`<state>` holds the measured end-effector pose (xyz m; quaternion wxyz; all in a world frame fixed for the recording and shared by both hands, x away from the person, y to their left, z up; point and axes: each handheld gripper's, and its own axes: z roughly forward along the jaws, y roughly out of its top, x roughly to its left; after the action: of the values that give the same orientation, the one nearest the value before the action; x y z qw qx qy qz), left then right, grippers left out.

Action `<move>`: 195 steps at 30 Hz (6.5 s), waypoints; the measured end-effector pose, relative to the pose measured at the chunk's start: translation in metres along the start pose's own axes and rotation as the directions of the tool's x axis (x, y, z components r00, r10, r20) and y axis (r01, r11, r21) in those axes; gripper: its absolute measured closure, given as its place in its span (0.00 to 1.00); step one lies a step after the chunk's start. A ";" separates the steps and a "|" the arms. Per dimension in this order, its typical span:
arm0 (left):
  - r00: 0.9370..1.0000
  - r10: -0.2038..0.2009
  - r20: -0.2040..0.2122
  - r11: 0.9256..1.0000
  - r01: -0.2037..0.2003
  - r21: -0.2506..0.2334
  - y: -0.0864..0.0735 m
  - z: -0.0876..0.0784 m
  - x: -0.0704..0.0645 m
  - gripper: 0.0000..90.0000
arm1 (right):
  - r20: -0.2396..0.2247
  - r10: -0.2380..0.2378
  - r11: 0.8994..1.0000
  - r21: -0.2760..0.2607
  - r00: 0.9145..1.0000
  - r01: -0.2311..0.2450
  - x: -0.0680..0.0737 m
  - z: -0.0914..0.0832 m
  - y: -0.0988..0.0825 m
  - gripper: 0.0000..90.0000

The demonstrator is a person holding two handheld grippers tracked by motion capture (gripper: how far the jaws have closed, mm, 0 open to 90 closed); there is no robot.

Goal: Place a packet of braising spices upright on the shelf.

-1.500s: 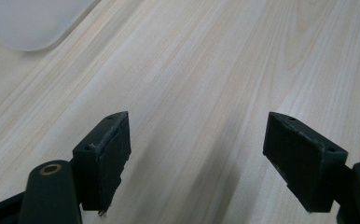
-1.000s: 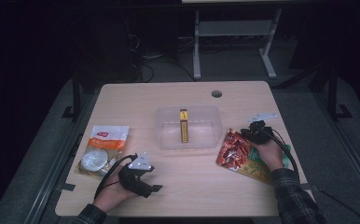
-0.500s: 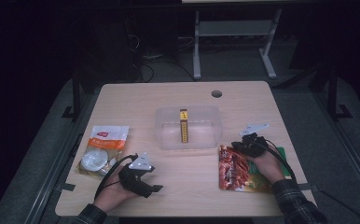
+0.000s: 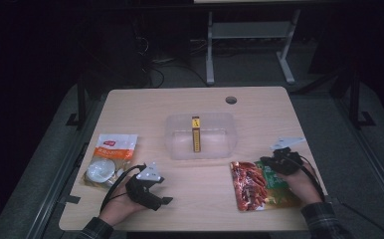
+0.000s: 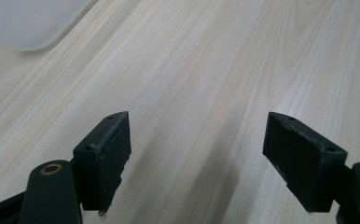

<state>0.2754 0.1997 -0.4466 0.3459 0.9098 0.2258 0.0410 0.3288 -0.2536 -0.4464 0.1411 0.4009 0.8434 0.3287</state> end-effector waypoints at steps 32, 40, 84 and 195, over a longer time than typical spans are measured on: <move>1.000 0.014 -0.003 1.000 -0.014 0.007 0.001 0.001 0.000 0.25 | 0.150 0.179 0.977 0.087 0.972 -0.194 -0.031 -0.055 -0.080 1.00; 1.000 0.020 -0.003 1.000 -0.020 0.011 0.002 0.001 -0.001 0.25 | 0.124 0.173 0.979 0.083 0.977 -0.184 -0.028 -0.052 -0.077 1.00; 1.000 0.002 -0.016 1.000 -0.002 -0.014 0.003 0.001 -0.001 0.25 | -0.268 -0.222 0.967 0.059 0.937 0.246 0.113 0.047 0.028 1.00; 0.984 -0.176 -0.028 0.893 0.148 -0.426 0.031 -0.052 0.007 1.00 | -0.566 -0.132 0.929 -0.356 0.814 -0.097 0.132 0.041 0.058 0.91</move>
<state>0.2814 0.2134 -0.3877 0.5289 0.7896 0.2980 0.0897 0.2989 -0.1072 -0.4347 -0.0471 0.2398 0.7724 0.5862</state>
